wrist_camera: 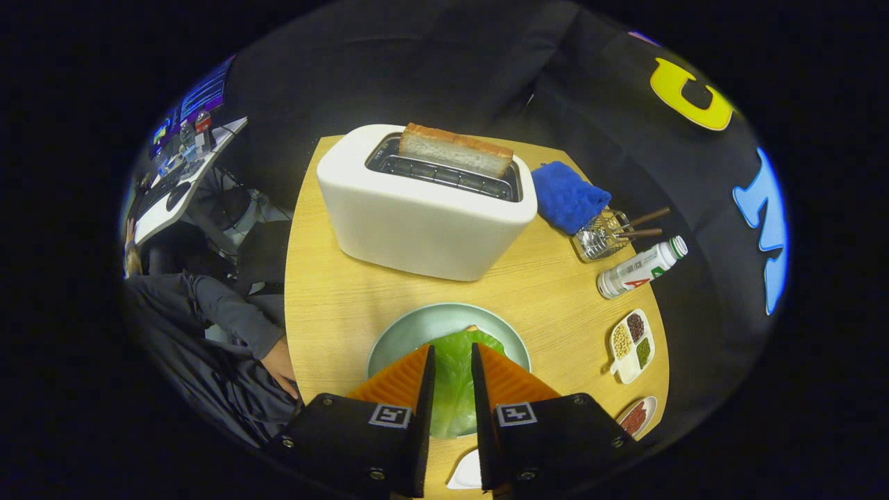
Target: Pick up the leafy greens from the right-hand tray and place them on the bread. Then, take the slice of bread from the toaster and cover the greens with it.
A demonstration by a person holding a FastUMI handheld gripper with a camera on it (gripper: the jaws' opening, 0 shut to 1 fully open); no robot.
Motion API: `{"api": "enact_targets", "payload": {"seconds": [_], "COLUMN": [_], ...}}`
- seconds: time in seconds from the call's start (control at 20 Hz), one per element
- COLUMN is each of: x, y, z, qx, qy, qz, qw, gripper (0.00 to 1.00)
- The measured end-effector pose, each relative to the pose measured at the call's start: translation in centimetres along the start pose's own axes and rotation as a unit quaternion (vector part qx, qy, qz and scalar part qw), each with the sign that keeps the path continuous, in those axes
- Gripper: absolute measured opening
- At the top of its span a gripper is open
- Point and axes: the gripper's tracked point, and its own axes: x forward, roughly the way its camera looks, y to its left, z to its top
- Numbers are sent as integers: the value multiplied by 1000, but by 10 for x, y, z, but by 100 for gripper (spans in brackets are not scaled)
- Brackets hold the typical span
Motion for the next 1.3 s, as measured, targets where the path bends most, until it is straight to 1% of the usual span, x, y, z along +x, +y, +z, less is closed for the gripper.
{"api": "enact_targets", "payload": {"seconds": [0.05,0.1,0.15,0.35,0.45,0.5,0.65,0.75,0.8,0.9,0.95,1.1,1.15,1.2,1.3], "x": [-2,-4,-6,-12,-12,-14,-9,-6,0,6,8,7,8,10,10], "y": [0,3,7,12,8,11,5,7,-3,-24,-28,-19,-20,-27,-31], "z": [7,14,22,72,100,114,141,156,162,171,173,182,182,185,190], "qx": [-3,-5,-4,24,28,33,28,40,32,-18,-49,-147,-182,-224,-313], "qy": [-1,-2,-3,-9,-15,-18,-5,7,8,10,15,22,28,36,41], "qz": [-1,4,13,28,27,34,28,34,19,-17,-20,1,6,0,-3], "qw": [1000,1000,1000,999,999,999,999,999,999,1000,998,989,983,974,949], "gripper": [32,36,44,44,44,44,44,44,44,44,44,44,44,44,44]}}
